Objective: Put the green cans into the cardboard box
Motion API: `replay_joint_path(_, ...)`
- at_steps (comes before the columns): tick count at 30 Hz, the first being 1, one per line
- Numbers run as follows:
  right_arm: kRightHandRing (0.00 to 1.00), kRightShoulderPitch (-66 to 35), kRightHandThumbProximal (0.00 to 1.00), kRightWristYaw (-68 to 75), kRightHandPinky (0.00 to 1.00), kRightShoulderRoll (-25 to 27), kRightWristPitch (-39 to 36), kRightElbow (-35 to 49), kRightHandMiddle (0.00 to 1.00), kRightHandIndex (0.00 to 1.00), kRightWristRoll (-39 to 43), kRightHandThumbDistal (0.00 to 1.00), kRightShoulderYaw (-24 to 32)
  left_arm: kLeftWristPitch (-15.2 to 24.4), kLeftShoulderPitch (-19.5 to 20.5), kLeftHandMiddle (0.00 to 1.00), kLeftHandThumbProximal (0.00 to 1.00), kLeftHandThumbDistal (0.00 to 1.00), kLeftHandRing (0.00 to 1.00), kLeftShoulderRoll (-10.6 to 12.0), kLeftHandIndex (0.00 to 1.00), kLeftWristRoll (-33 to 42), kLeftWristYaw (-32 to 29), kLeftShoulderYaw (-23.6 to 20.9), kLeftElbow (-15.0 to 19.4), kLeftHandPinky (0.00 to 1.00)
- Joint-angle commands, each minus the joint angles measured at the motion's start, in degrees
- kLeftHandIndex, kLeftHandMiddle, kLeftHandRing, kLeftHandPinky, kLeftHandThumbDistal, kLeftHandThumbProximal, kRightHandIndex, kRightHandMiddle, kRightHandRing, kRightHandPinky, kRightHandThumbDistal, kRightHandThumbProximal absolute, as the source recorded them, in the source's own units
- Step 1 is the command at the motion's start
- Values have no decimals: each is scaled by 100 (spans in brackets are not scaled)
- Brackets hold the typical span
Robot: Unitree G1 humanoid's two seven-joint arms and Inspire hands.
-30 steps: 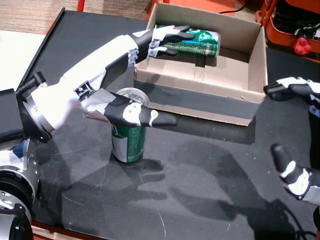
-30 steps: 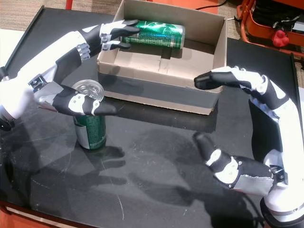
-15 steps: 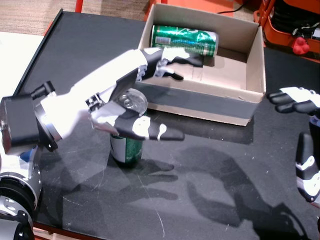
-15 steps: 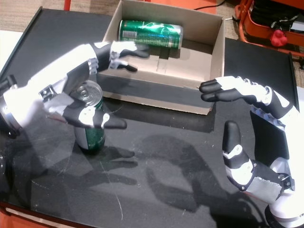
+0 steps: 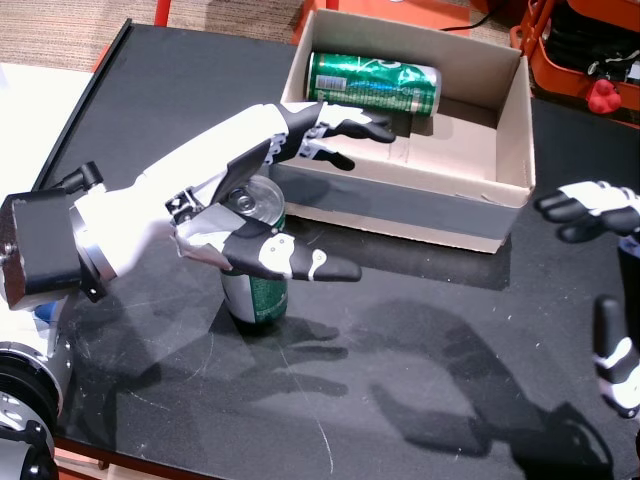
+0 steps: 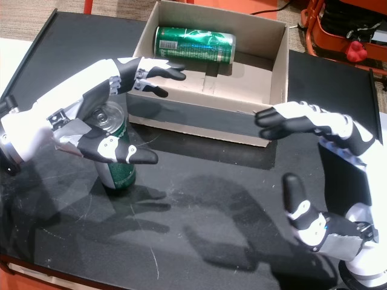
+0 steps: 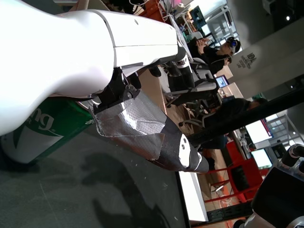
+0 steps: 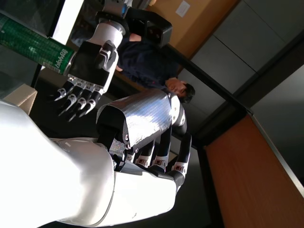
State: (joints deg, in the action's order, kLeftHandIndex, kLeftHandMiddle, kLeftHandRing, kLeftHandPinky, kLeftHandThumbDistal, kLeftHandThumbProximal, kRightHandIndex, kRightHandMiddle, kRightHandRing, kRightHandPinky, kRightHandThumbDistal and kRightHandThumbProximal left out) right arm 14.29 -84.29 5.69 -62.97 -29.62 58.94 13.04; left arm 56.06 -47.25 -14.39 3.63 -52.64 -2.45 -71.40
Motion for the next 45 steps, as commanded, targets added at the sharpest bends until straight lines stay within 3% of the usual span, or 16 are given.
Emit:
replay_joint_path(1,59,132,77,-306,71,-85,183,-108,59,62,103,53,266,-125,162,92,32,100,92,-49,78,-252,14,108,-153,80)
replay_joint_path(7,58,146,63,-498,67,-338,435,-110,58,63,-142,46,638,-91,119,93,31,100,92,-129,80,-289,243,101,-147,79)
replay_joint_path(9,58,119,60,-429,67,-372,380,-158,58,59,-324,52,714,-115,109,93,31,100,92,-168,79,-294,275,108,-154,79)
replay_joint_path(10,58,76,61,-303,66,-385,367,-166,57,57,-469,57,726,-126,102,93,32,100,92,-195,79,-317,315,122,-156,79)
replay_joint_path(14,59,3,76,-35,66,-502,311,-98,57,57,-778,49,731,-163,15,93,30,100,93,-256,80,-285,379,56,-174,80)
replay_joint_path(20,62,198,73,-317,73,-598,240,-484,59,59,-715,46,851,134,-1007,94,32,100,94,-215,88,597,411,-815,43,87)
replay_joint_path(23,62,342,79,-465,73,-659,219,-644,60,58,-706,48,888,383,-1644,96,37,100,96,-63,89,1411,393,-1364,530,93)
replay_joint_path(25,62,409,76,-494,72,-737,145,-737,59,57,-716,43,926,594,-1961,99,34,77,99,158,93,2185,114,-1643,1108,100)
replay_joint_path(27,61,369,71,-312,70,-776,59,-747,59,56,-904,35,899,672,-2163,100,49,81,100,331,94,2825,37,-1744,1938,100)
replay_joint_path(29,60,365,69,-259,69,-820,-20,-754,58,56,-945,33,902,393,-2223,100,43,80,100,372,96,3405,-295,-1731,2660,100)
replay_joint_path(30,60,368,70,-265,69,-838,-35,-753,58,57,-933,30,908,246,-2198,100,41,82,100,375,96,3624,-480,-1705,2951,100)
replay_joint_path(34,61,405,77,-280,70,-821,135,-653,58,56,-923,51,853,-129,-1644,98,24,100,100,657,93,4003,-662,-1483,4070,92)
replay_joint_path(37,61,430,76,-281,70,-866,122,-585,56,53,-895,47,849,518,-1435,100,24,100,100,504,89,3663,-1124,-1430,3892,100)
replay_joint_path(39,61,388,77,-253,71,-856,127,-542,57,54,-888,55,869,702,-1082,99,0,100,98,437,90,3041,-1013,-1205,3983,99)
replay_joint_path(42,61,314,71,-154,70,-801,206,-486,59,56,-958,65,862,690,-606,96,0,100,96,251,91,2365,-1072,-705,4036,90)
replay_joint_path(45,61,267,71,28,70,-792,203,-460,58,56,-1102,68,828,208,26,100,0,100,100,-147,95,1745,-1023,-257,4183,87)
